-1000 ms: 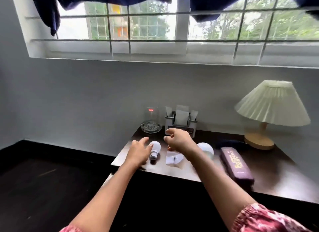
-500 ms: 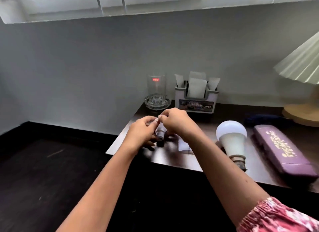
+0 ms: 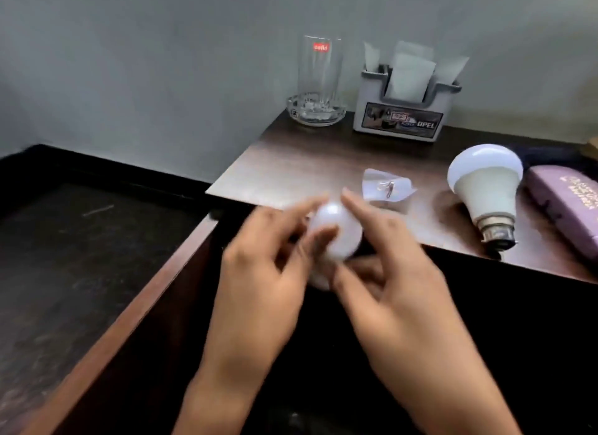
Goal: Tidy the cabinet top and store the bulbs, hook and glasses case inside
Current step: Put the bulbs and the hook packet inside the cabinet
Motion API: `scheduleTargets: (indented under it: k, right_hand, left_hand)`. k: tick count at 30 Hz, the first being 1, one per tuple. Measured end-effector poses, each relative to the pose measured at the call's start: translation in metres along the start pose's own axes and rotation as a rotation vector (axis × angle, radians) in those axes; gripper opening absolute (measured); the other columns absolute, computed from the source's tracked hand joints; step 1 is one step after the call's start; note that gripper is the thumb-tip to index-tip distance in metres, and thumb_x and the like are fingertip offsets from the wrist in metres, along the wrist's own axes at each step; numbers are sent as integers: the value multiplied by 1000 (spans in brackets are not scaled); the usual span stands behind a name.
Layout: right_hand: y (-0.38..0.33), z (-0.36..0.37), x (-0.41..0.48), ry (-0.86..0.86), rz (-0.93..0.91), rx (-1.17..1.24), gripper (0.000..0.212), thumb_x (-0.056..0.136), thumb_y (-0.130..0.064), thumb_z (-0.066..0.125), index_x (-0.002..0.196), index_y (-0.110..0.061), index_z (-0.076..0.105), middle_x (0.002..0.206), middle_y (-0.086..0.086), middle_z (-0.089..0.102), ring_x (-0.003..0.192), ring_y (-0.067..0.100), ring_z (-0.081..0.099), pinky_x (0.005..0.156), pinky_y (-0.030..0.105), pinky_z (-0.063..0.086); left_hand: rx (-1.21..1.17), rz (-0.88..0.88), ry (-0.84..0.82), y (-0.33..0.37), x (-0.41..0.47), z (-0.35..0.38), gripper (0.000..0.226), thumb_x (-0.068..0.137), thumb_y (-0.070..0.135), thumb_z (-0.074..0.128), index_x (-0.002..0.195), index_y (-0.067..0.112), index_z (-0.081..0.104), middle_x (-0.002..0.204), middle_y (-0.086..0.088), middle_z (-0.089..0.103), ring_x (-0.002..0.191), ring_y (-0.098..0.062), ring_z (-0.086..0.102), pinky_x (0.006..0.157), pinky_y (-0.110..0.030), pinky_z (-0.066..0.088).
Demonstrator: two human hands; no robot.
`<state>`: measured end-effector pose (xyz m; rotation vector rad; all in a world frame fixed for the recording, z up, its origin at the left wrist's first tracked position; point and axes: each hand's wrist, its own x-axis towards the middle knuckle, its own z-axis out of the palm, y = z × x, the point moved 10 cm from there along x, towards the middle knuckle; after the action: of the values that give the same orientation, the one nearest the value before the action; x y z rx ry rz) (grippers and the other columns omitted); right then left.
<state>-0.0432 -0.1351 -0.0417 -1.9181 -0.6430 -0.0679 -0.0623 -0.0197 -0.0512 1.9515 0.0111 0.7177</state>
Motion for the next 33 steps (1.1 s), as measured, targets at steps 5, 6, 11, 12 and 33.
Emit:
scheduleTargets:
  k: [5, 6, 11, 12, 33]
  right_hand:
    - [82, 37, -49, -46, 220, -10, 60, 72, -17, 66, 112, -54, 40, 119, -19, 53, 95, 10, 64, 85, 25, 53]
    - [100, 42, -51, -49, 284, -24, 60, 73, -13, 69, 113, -48, 42, 119, -11, 58, 100, 14, 63, 89, 28, 50]
    - [145, 47, -18, 55, 357, -41, 52, 78, 1, 63, 123, -20, 50, 124, 13, 56, 101, 28, 62, 88, 26, 48]
    - [148, 46, -9, 65, 341, -58, 52, 79, 2, 61, 124, -19, 49, 125, 12, 53, 97, 27, 63, 83, 22, 48]
    - [204, 44, 63, 39, 453, -276, 29, 88, -14, 51, 112, 0, 60, 124, 22, 60, 120, 30, 51, 95, 25, 30]
  left_hand:
    - [3, -212, 27, -69, -70, 23, 26, 73, 53, 63, 97, 45, 64, 89, 15, 66, 84, -2, 63, 72, -10, 48]
    - [4, -252, 30, -84, -73, 29, 21, 75, 48, 67, 95, 42, 65, 90, 15, 67, 88, -1, 62, 76, -7, 46]
    - [12, -339, -41, -134, -44, 62, 20, 84, 18, 64, 102, 25, 66, 104, -4, 69, 91, -11, 65, 78, -11, 50]
    - [30, -323, -48, -137, -34, 66, 22, 84, 17, 64, 105, 23, 66, 106, -6, 69, 90, -12, 65, 75, -6, 47]
    - [290, -273, -104, -167, 39, 106, 22, 89, 4, 50, 85, -9, 67, 94, -30, 69, 88, -36, 65, 65, -23, 34]
